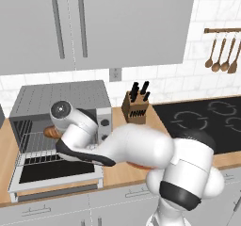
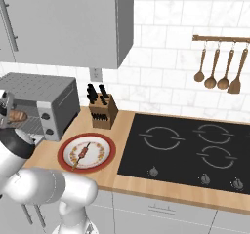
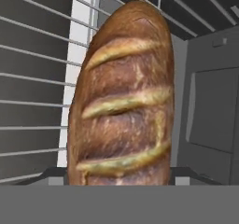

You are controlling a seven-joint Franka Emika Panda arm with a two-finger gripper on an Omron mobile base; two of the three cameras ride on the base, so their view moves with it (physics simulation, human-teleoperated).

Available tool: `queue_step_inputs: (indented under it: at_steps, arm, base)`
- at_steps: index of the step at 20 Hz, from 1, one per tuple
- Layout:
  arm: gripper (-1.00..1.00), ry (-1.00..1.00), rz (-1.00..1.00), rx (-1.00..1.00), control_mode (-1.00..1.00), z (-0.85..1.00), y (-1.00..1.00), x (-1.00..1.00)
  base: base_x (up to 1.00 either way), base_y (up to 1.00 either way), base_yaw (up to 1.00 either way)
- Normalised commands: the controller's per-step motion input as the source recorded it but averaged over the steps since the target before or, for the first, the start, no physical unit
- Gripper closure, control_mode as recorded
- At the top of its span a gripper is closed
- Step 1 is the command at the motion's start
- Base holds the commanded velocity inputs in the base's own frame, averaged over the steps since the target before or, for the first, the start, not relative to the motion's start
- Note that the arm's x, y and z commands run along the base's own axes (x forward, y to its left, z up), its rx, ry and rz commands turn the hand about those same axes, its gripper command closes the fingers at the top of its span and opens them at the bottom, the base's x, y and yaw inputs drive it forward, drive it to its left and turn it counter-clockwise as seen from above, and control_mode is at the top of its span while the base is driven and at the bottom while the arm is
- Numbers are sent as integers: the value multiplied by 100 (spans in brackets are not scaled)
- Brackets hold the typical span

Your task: Pick up the kebab skewer and baguette bread, and place them inside the toaster oven. Close the toaster oven door and start by setting the timer.

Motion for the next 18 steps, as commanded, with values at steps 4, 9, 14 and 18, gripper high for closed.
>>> queue_step_inputs:
  at_steps: [4, 9, 14, 18]
  arm:
    - [100, 0, 0, 0, -100, -10, 5, 32]
    - [100, 0, 0, 0, -100, -21, 12, 18]
    - [100, 2, 0, 0, -100, -22, 7, 14]
    - [-100, 0, 0, 0, -100, -8, 5, 22]
  base:
    - [0, 0, 0]
    - [0, 0, 0]
    - [0, 0, 0]
    - [0, 0, 0]
